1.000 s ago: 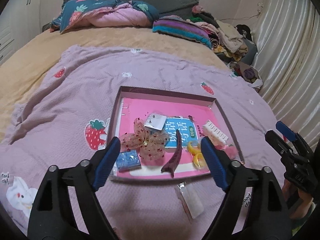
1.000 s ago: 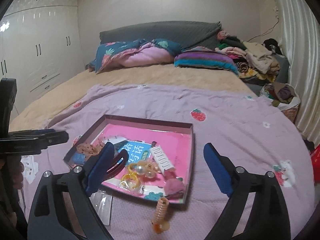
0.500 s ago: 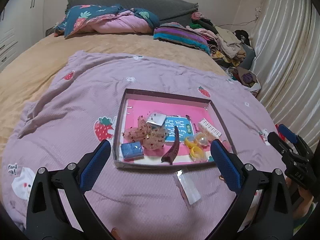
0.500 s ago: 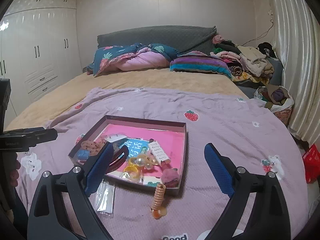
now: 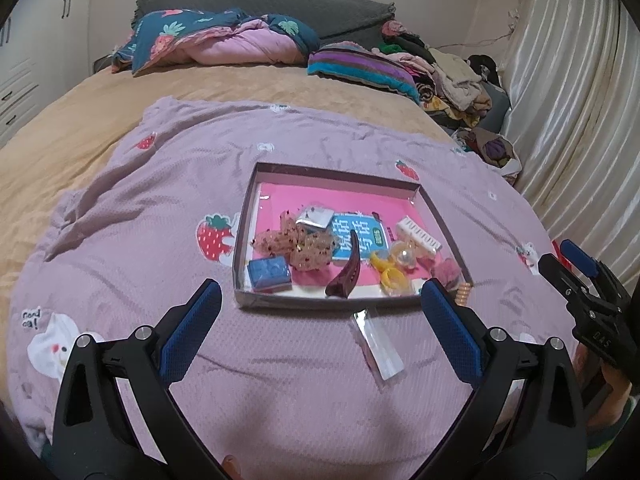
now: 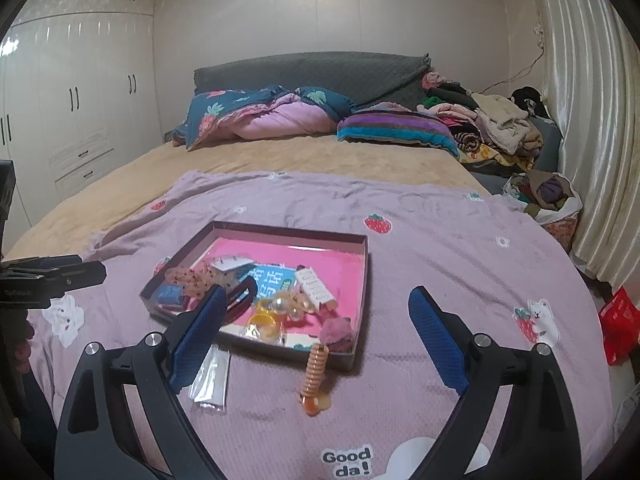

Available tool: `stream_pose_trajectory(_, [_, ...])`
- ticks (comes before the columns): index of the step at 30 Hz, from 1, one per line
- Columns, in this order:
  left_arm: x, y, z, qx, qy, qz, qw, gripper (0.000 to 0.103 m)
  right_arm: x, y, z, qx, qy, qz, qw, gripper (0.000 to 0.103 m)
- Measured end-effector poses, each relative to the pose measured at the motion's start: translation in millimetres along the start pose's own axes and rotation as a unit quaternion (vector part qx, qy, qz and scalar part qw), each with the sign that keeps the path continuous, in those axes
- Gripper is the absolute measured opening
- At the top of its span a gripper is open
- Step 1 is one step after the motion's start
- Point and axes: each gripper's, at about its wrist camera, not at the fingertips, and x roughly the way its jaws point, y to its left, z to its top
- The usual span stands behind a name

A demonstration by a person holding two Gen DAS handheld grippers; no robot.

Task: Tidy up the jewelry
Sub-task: 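Withdraw both open tools from the tray toward the last accessories, then grasp the clear plastic packet with the left tool while the right tool grasps the orange spiral hair tie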

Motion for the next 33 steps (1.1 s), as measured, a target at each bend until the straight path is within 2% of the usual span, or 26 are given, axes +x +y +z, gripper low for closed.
stream_pose_trajectory(16, [20.6, -12.0, -34.1, 0.012, 0.042, -0.01, 0.999, 0.093, 11.1, -10.2, -45.6, 0.002, 0.046, -0.016, 0.999, 0.091])
stream_pose_trajectory(21, [37.2, -21.4, -47.8, 0.012, 0.062, -0.022, 0.9978, 0.093, 22.9, -13.0, -55.9, 0.005, 0.068, -0.002, 0.998, 0.09])
stream_pose_trajectory(25, [55.7, -28.2, -60.2, 0.014, 0.089, -0.036, 0.9953, 0.09, 38.2, -13.0, -62.5, 0.007, 0.091, 0.011, 0.996, 0.08])
stream_pose_trajectory(28, [69.3, -31.6, -67.3, 0.014, 0.107, -0.043, 0.9932, 0.081, 56.1, -13.8, -68.7, 0.009, 0.116, 0.023, 0.993, 0.064])
stream_pose_trajectory(30, [75.6, -33.1, -70.5, 0.014, 0.116, -0.048, 0.992, 0.075, 70.0, -13.8, -72.0, 0.014, 0.136, 0.037, 0.99, 0.05])
stream_pose_trajectory(33, [85.9, -35.0, -73.0, 0.012, 0.129, -0.055, 0.9901, 0.069, 90.9, -15.6, -76.4, 0.038, 0.17, 0.063, 0.983, 0.041])
